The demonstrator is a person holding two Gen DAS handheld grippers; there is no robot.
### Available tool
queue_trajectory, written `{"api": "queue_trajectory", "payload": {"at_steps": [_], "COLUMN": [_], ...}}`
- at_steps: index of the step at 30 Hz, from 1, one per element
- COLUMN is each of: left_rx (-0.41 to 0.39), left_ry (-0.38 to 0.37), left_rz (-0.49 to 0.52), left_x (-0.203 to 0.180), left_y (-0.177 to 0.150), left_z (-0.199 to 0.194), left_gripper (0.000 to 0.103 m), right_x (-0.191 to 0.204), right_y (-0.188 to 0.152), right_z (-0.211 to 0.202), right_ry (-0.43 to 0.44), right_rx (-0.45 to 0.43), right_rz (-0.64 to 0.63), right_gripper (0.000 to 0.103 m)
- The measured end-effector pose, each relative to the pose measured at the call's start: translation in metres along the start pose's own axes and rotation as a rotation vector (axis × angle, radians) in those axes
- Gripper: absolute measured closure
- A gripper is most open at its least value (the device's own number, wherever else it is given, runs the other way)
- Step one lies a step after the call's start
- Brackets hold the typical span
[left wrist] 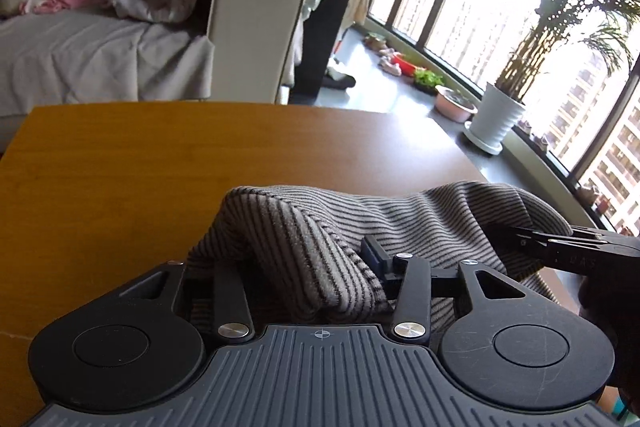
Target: Fold clothes
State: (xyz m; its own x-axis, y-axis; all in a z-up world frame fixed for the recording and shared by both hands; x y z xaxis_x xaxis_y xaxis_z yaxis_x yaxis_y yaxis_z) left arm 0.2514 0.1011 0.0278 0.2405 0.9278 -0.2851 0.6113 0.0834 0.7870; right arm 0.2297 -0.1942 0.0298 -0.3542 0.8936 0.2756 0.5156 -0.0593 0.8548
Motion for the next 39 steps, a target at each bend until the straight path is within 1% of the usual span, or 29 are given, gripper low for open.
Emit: {"api": "queue_trajectory", "payload": {"at_steps": [2,3,4,6,10,11,12,13,14,15,16,17,18,19,20,21,22,23,25,28,30,32,36,39], "left_rx": [-0.036,-0.051,-0.059,-0.058,-0.011,0.004,0.019,0.034,0.048,0.058,0.054,0.046,0.038,0.032,0.025,0.018,0.012,0.005,-0.008,-0.028,-0.042,-0.045,-0.015,0.008], "left_ry": [-0.006,-0.011,-0.017,-0.028,-0.036,-0.026,-0.012,0.002,0.016,0.037,0.045,0.047,0.039,0.027,0.015,0.004,-0.008,-0.020,-0.044,-0.080,-0.104,-0.119,-0.117,-0.116], "left_rz": [0.007,0.015,0.022,0.028,0.017,0.011,0.004,-0.004,-0.011,-0.013,-0.013,-0.013,-0.015,-0.019,-0.022,-0.026,-0.029,-0.033,-0.039,-0.050,-0.057,-0.066,-0.091,-0.111], "left_x": [-0.002,-0.004,-0.005,-0.010,-0.014,-0.013,-0.011,-0.009,-0.007,-0.004,-0.002,0.000,-0.002,-0.005,-0.009,-0.012,-0.016,-0.019,-0.026,-0.036,-0.043,-0.046,-0.041,-0.038], "left_y": [0.009,0.008,0.004,-0.011,-0.046,-0.054,-0.062,-0.069,-0.077,-0.083,-0.086,-0.088,-0.087,-0.085,-0.084,-0.082,-0.081,-0.079,-0.076,-0.071,-0.068,-0.066,-0.068,-0.070], "left_z": [-0.012,-0.021,-0.030,-0.046,-0.061,-0.062,-0.062,-0.061,-0.061,-0.060,-0.060,-0.062,-0.064,-0.065,-0.067,-0.069,-0.070,-0.072,-0.075,-0.081,-0.084,-0.082,-0.055,-0.035], "left_gripper": [0.060,0.060,0.060,0.059,0.058,0.058,0.058,0.056,0.050,0.046,0.043,0.042,0.041,0.035,0.025,0.023,0.020,0.016,0.009,0.007,0.007,0.006,0.006,0.004], "right_x": [0.001,0.000,0.000,0.004,0.005,0.003,0.000,-0.002,-0.004,-0.006,-0.005,-0.003,-0.002,-0.001,-0.001,-0.002,-0.003,-0.003,-0.004,-0.004,-0.007,-0.010,-0.010,-0.010], "right_y": [-0.003,-0.006,-0.011,-0.024,-0.055,-0.060,-0.064,-0.069,-0.073,-0.078,-0.076,-0.074,-0.071,-0.068,-0.064,-0.059,-0.055,-0.051,-0.043,-0.036,-0.038,-0.046,-0.059,-0.063], "right_z": [-0.021,-0.029,-0.036,-0.047,-0.058,-0.059,-0.060,-0.061,-0.062,-0.063,-0.066,-0.069,-0.073,-0.078,-0.083,-0.088,-0.092,-0.091,-0.089,-0.068,-0.048,-0.029,-0.029,-0.035], "right_ry": [0.035,0.052,0.067,0.071,0.057,0.046,0.035,0.024,0.012,0.001,-0.024,-0.051,-0.071,-0.091,-0.107,-0.112,-0.112,-0.125,-0.156,-0.259,-0.307,-0.337,-0.337,-0.335], "right_rx": [-0.011,-0.008,0.001,0.017,0.067,0.070,0.072,0.074,0.076,0.077,0.075,0.073,0.058,0.043,0.021,-0.002,-0.021,-0.042,-0.084,-0.096,-0.048,0.032,0.043,0.056], "right_rz": [0.002,0.018,0.037,0.031,0.048,0.060,0.073,0.086,0.099,0.112,0.095,0.072,0.047,0.022,0.008,0.004,0.008,0.008,0.006,-0.073,-0.138,-0.182,-0.197,-0.167], "right_gripper": [0.071,0.071,0.071,0.071,0.069,0.068,0.064,0.063,0.063,0.058,0.043,0.036,0.025,0.016,0.013,0.010,0.003,0.000,0.000,0.000,0.000,0.000,0.000,0.000]}}
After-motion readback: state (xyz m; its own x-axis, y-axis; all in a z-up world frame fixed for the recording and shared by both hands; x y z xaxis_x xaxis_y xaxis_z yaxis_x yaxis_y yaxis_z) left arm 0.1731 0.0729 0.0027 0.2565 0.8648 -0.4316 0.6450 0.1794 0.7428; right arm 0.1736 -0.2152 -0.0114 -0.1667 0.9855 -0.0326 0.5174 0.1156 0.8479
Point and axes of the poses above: each gripper's, at about its wrist camera, not at the fingertips, and z roughly the way its jaws point, x to its left, y to its top, the point moved 2 cm from there along z, roughly the way its jaws point, and after that the axes turned 4 degrees about -x, right-handed, at the moved point
